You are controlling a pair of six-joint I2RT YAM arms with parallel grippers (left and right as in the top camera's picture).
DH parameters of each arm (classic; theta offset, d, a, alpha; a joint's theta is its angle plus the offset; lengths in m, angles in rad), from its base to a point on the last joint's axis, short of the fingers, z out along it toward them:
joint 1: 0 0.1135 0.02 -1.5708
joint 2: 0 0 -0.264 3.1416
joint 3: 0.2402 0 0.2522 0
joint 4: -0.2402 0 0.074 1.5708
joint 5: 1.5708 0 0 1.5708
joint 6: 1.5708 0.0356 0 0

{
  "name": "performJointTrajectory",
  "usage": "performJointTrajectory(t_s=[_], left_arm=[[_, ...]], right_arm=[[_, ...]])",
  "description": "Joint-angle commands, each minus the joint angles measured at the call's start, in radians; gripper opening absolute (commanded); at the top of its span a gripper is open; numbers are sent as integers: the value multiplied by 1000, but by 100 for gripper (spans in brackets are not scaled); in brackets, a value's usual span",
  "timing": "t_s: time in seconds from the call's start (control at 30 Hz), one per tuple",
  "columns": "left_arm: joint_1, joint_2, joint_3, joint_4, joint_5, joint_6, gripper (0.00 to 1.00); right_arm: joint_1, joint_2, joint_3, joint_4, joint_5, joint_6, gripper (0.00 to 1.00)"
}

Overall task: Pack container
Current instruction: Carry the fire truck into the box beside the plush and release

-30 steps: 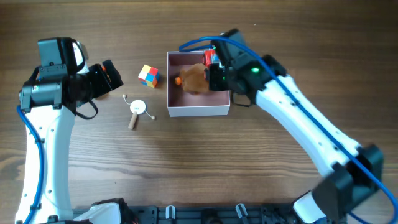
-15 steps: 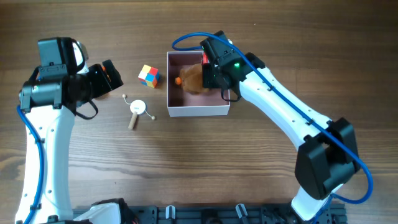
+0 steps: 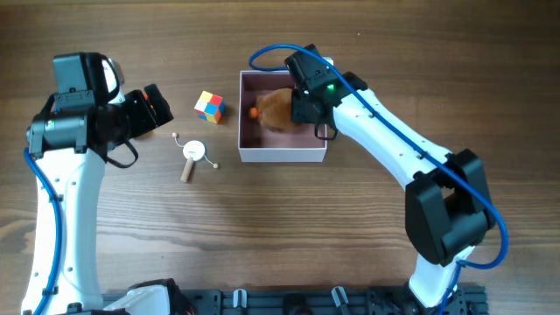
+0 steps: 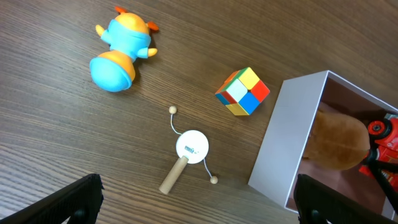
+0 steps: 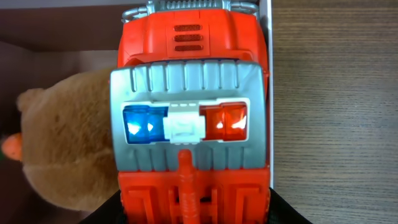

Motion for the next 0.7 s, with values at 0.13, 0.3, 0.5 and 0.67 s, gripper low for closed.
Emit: performJointTrajectory(t_s=[0.13, 0.3, 0.5, 0.67], left_arm=[[-5, 0, 19, 2, -10, 24, 100], [-5, 0, 19, 2, -10, 24, 100], [-5, 0, 19, 2, -10, 24, 100], [-5, 0, 19, 2, -10, 24, 100]], right_arm=[[-5, 6, 3, 6, 33, 15, 75], [-5, -52, 35, 12, 40, -104, 81], [-1, -176, 35, 13, 14, -114, 82], [38, -264, 35, 16, -103, -121, 80]])
